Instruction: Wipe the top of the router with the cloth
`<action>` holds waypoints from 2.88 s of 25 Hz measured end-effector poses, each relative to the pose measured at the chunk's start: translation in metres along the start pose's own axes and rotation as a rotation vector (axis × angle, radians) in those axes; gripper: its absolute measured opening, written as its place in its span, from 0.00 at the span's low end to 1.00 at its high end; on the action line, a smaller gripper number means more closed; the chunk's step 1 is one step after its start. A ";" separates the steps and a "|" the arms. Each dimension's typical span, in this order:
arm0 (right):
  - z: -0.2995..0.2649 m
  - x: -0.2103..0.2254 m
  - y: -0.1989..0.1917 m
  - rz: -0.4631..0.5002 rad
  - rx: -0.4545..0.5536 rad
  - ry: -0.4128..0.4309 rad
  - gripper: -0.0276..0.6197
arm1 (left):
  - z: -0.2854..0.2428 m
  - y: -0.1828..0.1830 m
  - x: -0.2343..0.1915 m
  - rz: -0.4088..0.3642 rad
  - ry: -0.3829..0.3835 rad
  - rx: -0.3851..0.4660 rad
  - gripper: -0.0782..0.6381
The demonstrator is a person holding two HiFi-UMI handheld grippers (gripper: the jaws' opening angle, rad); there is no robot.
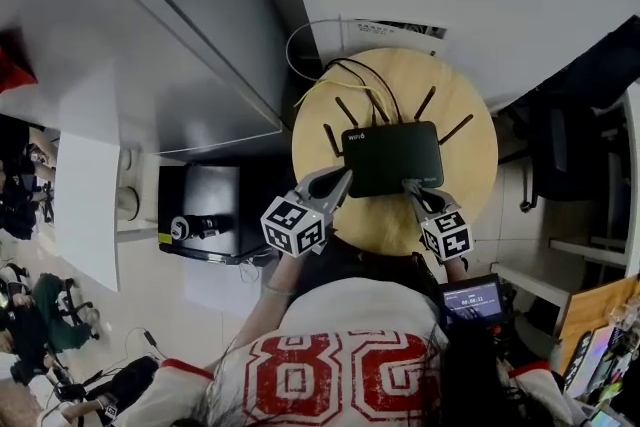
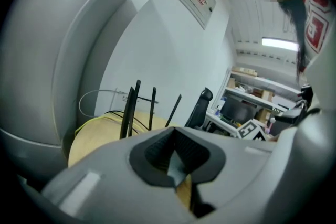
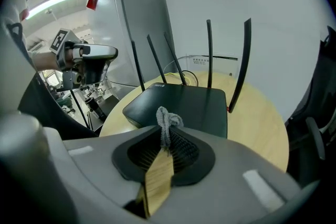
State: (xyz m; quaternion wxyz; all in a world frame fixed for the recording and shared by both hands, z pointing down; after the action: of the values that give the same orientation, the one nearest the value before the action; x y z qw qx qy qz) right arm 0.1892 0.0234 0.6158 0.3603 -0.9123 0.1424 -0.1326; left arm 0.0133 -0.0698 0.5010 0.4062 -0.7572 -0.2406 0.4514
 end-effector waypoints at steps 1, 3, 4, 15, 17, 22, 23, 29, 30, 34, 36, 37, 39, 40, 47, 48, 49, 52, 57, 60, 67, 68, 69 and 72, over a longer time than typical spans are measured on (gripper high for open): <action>0.002 -0.002 -0.002 -0.007 0.000 0.000 0.11 | -0.001 0.000 0.000 0.000 -0.003 0.000 0.11; 0.003 -0.003 -0.005 -0.016 0.002 0.001 0.11 | -0.001 0.000 0.001 -0.001 -0.004 0.000 0.11; 0.003 -0.002 -0.004 -0.016 0.004 0.002 0.11 | -0.001 0.000 0.002 -0.001 -0.002 0.001 0.11; -0.020 0.073 0.047 0.099 0.018 -0.086 0.11 | 0.023 0.000 -0.011 0.013 0.092 0.040 0.11; -0.030 0.083 0.058 0.141 0.008 -0.101 0.11 | 0.031 -0.001 -0.014 0.018 0.127 0.054 0.11; -0.049 0.095 0.079 0.242 -0.033 -0.143 0.11 | 0.046 -0.002 -0.022 0.033 0.184 0.074 0.11; -0.052 0.098 0.080 0.247 -0.035 -0.149 0.11 | 0.049 -0.003 -0.022 0.036 0.192 0.076 0.11; -0.054 0.105 0.076 0.282 -0.063 -0.166 0.11 | 0.057 -0.006 -0.020 0.044 0.214 0.080 0.11; -0.052 0.106 0.073 0.277 -0.063 -0.165 0.11 | 0.056 -0.006 -0.020 0.043 0.210 0.079 0.11; -0.039 0.096 0.061 0.238 -0.051 -0.155 0.11 | 0.049 -0.007 -0.019 0.039 0.185 0.064 0.11; -0.031 0.090 0.050 0.224 -0.047 -0.145 0.11 | 0.045 -0.007 -0.015 0.034 0.167 0.056 0.11; -0.026 0.086 0.045 0.218 -0.045 -0.141 0.11 | 0.042 -0.007 -0.013 0.031 0.156 0.053 0.11; -0.019 0.079 0.031 0.207 -0.046 -0.134 0.11 | 0.037 -0.006 -0.009 0.023 0.130 0.043 0.11; -0.015 0.075 0.024 0.198 -0.046 -0.133 0.11 | 0.033 -0.006 -0.007 0.019 0.116 0.038 0.11; 0.012 0.046 -0.009 0.107 -0.039 -0.136 0.11 | 0.015 -0.006 0.003 0.005 0.037 0.009 0.11; 0.016 0.040 -0.013 0.096 -0.037 -0.135 0.11 | 0.013 -0.007 0.005 0.004 0.029 0.007 0.11; 0.020 0.035 -0.016 0.084 -0.034 -0.136 0.11 | 0.011 -0.007 0.006 0.004 0.018 0.005 0.11; 0.026 0.022 -0.024 0.059 -0.048 -0.136 0.11 | 0.008 -0.009 0.009 0.004 -0.006 -0.004 0.11; 0.028 0.017 -0.023 0.056 -0.051 -0.123 0.11 | 0.007 -0.008 0.007 0.004 -0.003 0.002 0.11; 0.030 0.034 -0.011 0.063 -0.019 -0.144 0.11 | 0.011 -0.006 0.001 0.004 0.019 0.009 0.11; 0.021 0.101 0.018 0.073 0.001 -0.206 0.11 | 0.027 -0.005 -0.011 0.016 0.089 0.029 0.11; 0.016 0.111 0.020 0.083 -0.011 -0.208 0.11 | 0.029 -0.005 -0.013 0.018 0.100 0.032 0.11; 0.011 0.121 0.020 0.091 -0.025 -0.207 0.11 | 0.031 -0.005 -0.013 0.020 0.110 0.035 0.11; -0.005 0.139 0.019 0.103 -0.069 -0.195 0.11 | 0.037 -0.007 -0.015 0.026 0.133 0.042 0.11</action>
State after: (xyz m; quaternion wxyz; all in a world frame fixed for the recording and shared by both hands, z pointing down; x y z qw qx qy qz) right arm 0.3125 -0.0420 0.6253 0.3473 -0.9242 0.1578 -0.0196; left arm -0.0261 -0.0624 0.5046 0.4313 -0.7798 -0.1935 0.4104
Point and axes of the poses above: the fingertips, and each gripper's own axes: z backward along the fingers, x to its right, y out of its top, the point moved 4 cm from there along z, backward along the fingers, and after that the axes turned 3 degrees about z, right-handed, at the moved point
